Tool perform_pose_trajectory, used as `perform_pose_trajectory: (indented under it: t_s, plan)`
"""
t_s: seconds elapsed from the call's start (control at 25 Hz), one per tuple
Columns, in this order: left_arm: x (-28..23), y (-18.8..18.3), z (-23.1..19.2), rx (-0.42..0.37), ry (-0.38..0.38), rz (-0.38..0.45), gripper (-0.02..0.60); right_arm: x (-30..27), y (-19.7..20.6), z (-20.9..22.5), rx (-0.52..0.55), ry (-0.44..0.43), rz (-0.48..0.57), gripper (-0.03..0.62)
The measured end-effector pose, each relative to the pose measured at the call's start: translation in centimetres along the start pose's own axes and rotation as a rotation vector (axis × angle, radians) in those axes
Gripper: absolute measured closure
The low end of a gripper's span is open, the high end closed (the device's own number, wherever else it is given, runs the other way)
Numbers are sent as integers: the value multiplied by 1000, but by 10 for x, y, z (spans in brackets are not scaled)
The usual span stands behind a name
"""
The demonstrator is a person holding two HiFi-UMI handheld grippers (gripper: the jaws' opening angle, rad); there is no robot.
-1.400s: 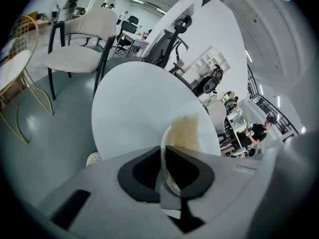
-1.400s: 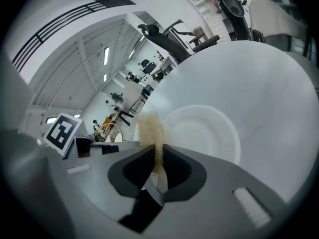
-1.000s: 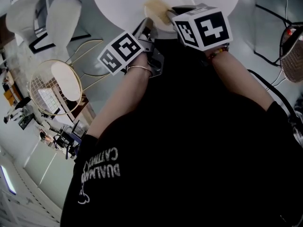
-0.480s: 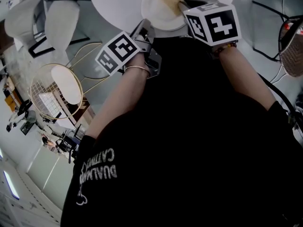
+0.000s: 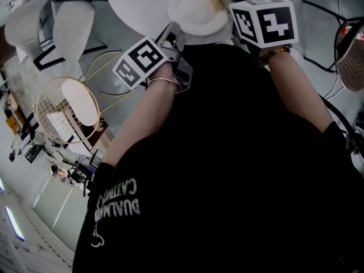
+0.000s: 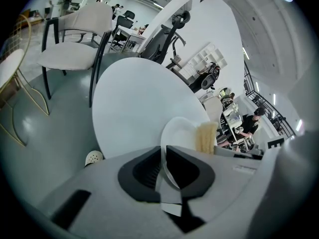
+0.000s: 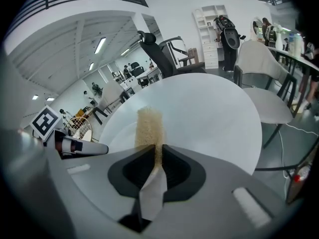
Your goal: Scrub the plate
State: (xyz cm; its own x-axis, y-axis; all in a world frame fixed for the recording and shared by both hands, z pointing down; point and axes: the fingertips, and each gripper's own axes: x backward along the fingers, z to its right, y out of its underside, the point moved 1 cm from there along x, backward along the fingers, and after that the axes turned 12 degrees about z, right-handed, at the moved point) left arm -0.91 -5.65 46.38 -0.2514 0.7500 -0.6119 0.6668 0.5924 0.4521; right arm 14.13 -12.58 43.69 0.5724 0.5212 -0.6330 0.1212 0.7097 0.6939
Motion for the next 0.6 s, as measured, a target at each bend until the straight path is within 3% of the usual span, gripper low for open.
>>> perform_pose_trajectory:
  t_s: [0.6]
  plan:
    - [5, 5, 5, 51, 8, 27, 551, 23, -27, 23, -35, 84, 113, 543]
